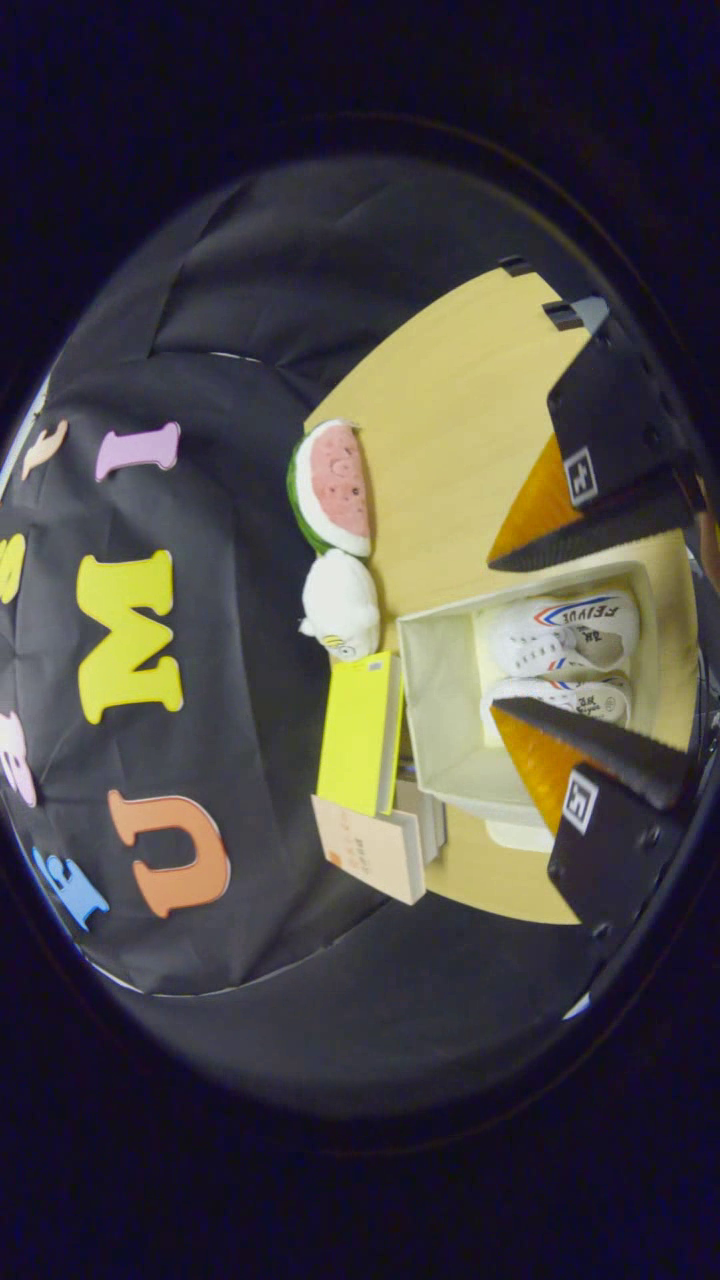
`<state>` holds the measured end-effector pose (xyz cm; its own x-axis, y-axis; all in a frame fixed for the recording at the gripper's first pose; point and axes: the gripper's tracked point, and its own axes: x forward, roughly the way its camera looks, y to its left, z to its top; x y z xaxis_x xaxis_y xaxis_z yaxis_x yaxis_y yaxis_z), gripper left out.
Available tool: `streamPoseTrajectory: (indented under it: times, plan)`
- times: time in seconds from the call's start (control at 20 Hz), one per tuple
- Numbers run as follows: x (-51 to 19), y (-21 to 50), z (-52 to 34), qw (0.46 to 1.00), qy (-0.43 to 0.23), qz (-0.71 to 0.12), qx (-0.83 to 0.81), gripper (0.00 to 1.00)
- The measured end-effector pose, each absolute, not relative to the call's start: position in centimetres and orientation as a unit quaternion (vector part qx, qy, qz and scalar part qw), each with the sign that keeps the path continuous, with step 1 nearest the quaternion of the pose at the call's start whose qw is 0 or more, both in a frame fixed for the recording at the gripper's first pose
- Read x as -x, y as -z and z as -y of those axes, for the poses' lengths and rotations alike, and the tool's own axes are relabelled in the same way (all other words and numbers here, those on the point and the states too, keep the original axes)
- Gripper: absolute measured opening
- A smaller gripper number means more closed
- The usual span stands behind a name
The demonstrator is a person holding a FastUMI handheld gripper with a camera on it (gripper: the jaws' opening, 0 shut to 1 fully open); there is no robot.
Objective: Open the storage box then place both shoes into the box .Put the left shoe in first, then the right shoe, with the right side of both shoes facing outward in a uniform manner.
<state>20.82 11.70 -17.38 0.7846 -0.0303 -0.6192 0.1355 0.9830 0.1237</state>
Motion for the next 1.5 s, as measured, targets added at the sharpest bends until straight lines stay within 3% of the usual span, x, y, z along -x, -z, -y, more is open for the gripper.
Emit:
streamPoseTrajectory:
  times: [0.1, 0.6, 0.9, 1.5]
  plan:
    - [-20.4, 16.3, -10.9, 0.947, 0.05, -0.306, -0.081, 0.97]
    - [-15.6, 8.3, -6.8, 0.986, 0.056, -0.15, -0.038, 0.99]
    - [-10.7, 2.5, -5.0, 0.999, -0.009, -0.029, -0.02, 0.99]
    - [-3.4, 1.5, 2.5, 0.998, -0.06, 0.011, -0.027, 0.98]
